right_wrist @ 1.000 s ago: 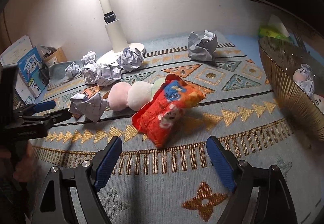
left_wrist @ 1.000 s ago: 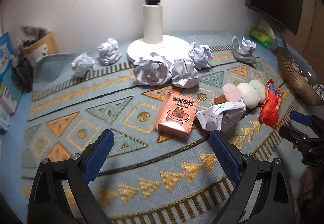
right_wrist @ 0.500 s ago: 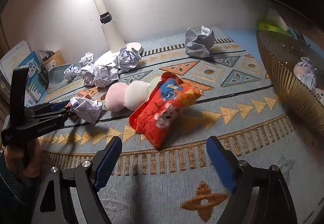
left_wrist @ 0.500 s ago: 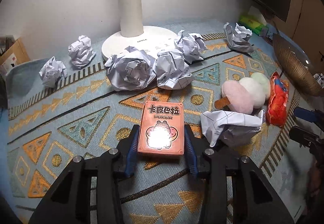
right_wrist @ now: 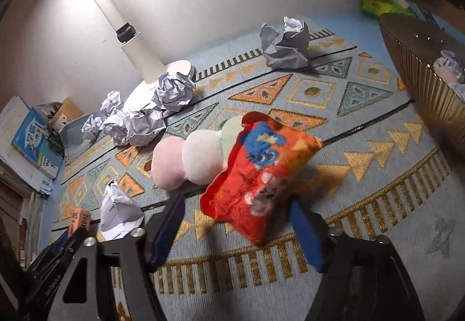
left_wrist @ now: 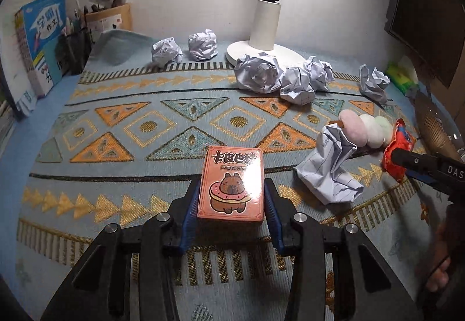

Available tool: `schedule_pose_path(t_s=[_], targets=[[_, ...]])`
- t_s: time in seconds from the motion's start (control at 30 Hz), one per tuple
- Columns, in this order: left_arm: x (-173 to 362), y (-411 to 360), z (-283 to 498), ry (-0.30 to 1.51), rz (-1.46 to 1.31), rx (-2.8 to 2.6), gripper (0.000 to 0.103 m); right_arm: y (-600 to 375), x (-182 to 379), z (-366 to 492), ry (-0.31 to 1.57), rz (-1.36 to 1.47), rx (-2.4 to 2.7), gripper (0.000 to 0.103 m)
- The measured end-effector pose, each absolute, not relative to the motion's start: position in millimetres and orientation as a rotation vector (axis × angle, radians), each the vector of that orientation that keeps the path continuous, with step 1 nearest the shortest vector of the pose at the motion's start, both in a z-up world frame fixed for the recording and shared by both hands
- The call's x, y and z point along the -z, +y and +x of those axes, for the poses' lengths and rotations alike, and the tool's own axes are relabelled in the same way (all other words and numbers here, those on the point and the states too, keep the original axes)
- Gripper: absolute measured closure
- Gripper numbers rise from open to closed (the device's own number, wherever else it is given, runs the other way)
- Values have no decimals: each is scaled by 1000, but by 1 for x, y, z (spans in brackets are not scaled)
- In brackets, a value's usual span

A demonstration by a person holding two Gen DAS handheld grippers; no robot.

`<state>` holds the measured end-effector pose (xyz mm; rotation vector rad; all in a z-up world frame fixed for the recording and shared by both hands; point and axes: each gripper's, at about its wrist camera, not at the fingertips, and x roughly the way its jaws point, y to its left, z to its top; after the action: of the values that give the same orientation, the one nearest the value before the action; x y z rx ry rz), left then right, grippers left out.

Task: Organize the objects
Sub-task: 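Grasp the pink printed box with the left tool while the right tool grasps the red snack plush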

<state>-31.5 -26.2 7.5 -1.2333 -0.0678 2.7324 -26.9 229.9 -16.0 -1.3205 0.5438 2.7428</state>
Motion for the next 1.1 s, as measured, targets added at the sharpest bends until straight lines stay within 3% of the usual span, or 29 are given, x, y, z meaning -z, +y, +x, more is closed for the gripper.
schedule_pose_path(t_s=[0.13, 0.2, 0.57, 0.67, 0.73, 0.8, 0.93, 1.1], targets=[[-9, -26, -28, -70, -1191, -2762, 65, 219, 17, -32, 411, -1274, -2753, 62], [-7, -23, -28, -57, -1208, -2741, 65, 210, 10, -27, 225, -1287, -2829, 75], [-17, -19, -13, -18, -1071, -2790, 64, 185, 2, 40, -531, -1656, -3135, 74], [-17, -19, -13, -19, -1064, -2794, 65, 204, -1, 36, -396, -1622, -3080, 64], [-18, -20, -12, -28, -1058, -2791, 65, 223, -3, 34, -188, -1601, -3043, 44], [-18, -21, -12, -32, -1054, -2782, 65, 233, -3, 33, 16, -1619, -3002, 35], [-18, -18, -11, -14, -1044, -2776, 65, 225, 9, 38, 269, -1698, -2945, 35], [-16, -18, -13, -18, -1074, -2755, 63, 198, 12, 37, 159, -1584, -2883, 35]])
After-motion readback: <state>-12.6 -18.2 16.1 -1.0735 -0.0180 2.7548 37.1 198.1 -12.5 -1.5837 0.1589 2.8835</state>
